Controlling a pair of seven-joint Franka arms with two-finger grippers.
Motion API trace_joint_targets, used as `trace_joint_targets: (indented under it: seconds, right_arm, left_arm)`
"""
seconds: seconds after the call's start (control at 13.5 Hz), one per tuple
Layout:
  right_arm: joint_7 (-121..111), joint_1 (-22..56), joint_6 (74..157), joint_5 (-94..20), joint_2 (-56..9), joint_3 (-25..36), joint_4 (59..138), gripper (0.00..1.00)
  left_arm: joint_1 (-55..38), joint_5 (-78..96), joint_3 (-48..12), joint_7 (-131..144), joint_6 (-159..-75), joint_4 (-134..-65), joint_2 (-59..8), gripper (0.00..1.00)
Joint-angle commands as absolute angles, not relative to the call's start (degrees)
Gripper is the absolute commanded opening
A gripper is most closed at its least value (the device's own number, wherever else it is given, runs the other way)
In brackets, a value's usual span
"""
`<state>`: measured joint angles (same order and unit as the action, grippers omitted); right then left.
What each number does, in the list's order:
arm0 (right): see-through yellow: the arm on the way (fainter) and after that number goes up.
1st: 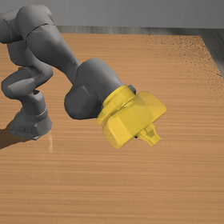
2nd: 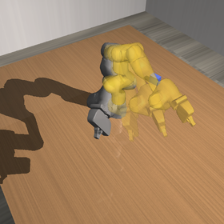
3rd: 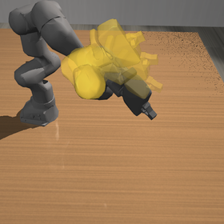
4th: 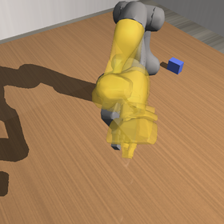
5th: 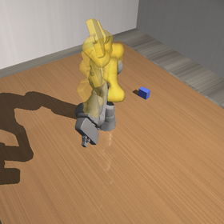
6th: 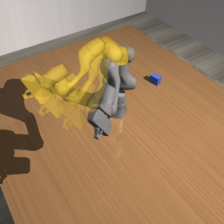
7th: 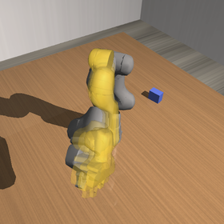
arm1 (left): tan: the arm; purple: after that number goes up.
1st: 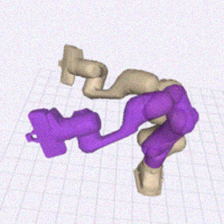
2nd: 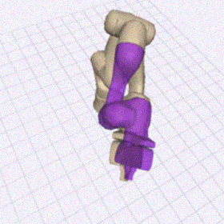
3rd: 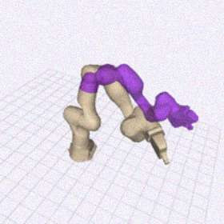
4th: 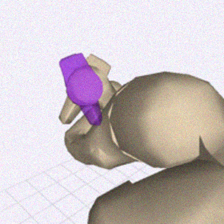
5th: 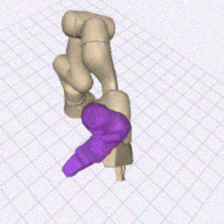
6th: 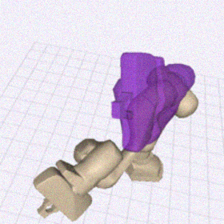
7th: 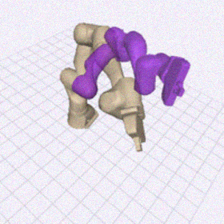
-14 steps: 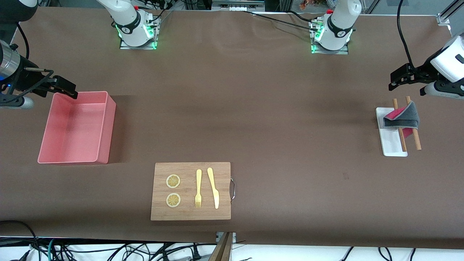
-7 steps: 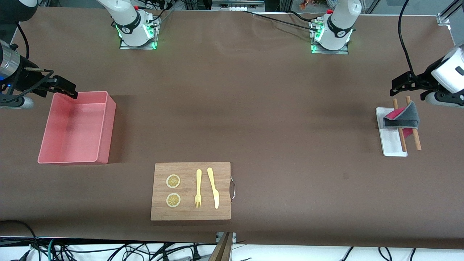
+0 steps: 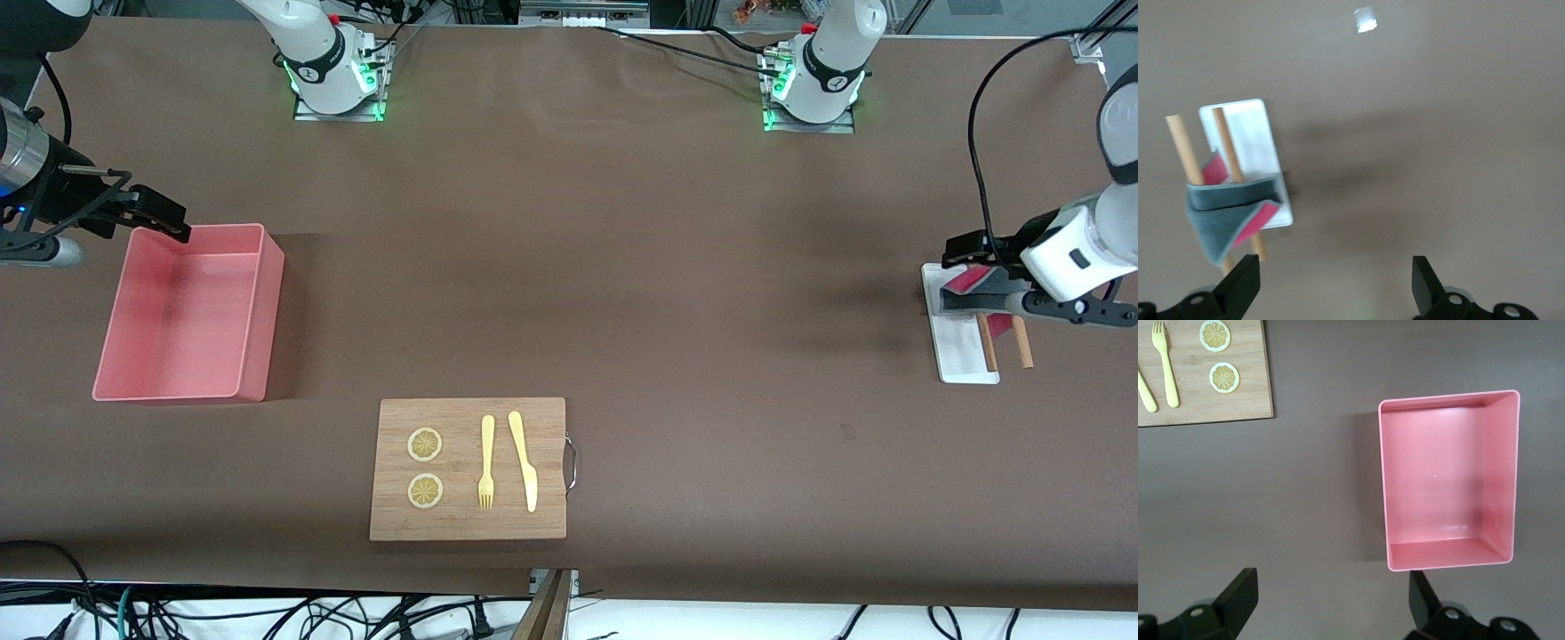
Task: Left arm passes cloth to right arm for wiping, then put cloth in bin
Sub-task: 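Lower the left gripper and grasp the cloth hanging on the dowels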
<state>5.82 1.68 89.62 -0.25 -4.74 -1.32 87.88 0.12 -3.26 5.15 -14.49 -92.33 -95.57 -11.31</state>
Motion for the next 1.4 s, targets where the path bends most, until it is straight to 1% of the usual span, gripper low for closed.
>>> trace_joint_targets:
  seconds: [0.0, 0.15, 0.3, 0.52, 0.74, 0.96, 1.04, 1.18, 1.26, 1.33]
  right_arm:
    - [5.9, 1.8, 89.6, -1.0, -4.3, -1.3, 87.7, 1.00]
    - [5.9, 1.8, 89.6, -1.0, -4.4, -1.3, 87.7, 1.00]
    - [5.9, 1.8, 89.6, -1.0, -4.3, -1.3, 87.7, 1.00]
    - [5.9, 1.8, 89.6, -1.0, -4.3, -1.3, 87.7, 1.00]
    - [5.9, 1.8, 89.6, -1.0, -4.3, -1.3, 87.7, 1.00]
    - [5.9, 1.8, 89.6, -1.0, -4.3, -1.3, 87.7, 1.00]
    - [5.9, 1.8, 89.6, -1.0, -4.3, -1.3, 87.7, 1.00]
    - [5.9, 1.8, 89.6, -1.0, -4.3, -1.3, 87.7, 1.00]
    - [5.9, 1.8, 89.6, -1.0, -4.3, -1.3, 87.7, 1.00]
    - [5.9, 1.8, 89.6, -1.0, -4.3, -1.3, 87.7, 1.00]
  left_arm:
    - [0.2, -13.1, 4.5, -22.8, -93.4, -96.8, -14.8, 1.00]
    - [0.8, -17.1, 4.5, -28.0, -99.7, -103.1, -14.5, 1.00]
    - [1.1, -20.7, 4.6, -30.1, -109.4, -111.8, -12.9, 1.00]
    - [1.0, -30.9, 4.5, -30.2, -119.8, -120.7, -12.6, 1.00]
    - [1.0, -40.3, 4.5, -30.2, -125.1, -127.1, -12.2, 1.00]
    - [2.0, -41.2, 4.5, -30.2, -126.5, -128.9, -11.8, 0.99]
    - [2.0, -41.2, 4.5, -30.3, -127.0, -129.0, -12.0, 0.83]
    - [2.0, -41.2, 4.5, -31.0, -126.7, -129.3, -11.8, 0.38]
    - [2.1, -41.2, 4.5, -31.8, -126.7, -129.3, -11.7, 0.14]
    - [2.2, -41.2, 4.5, -32.9, -126.7, -129.2, -12.0, 0.00]
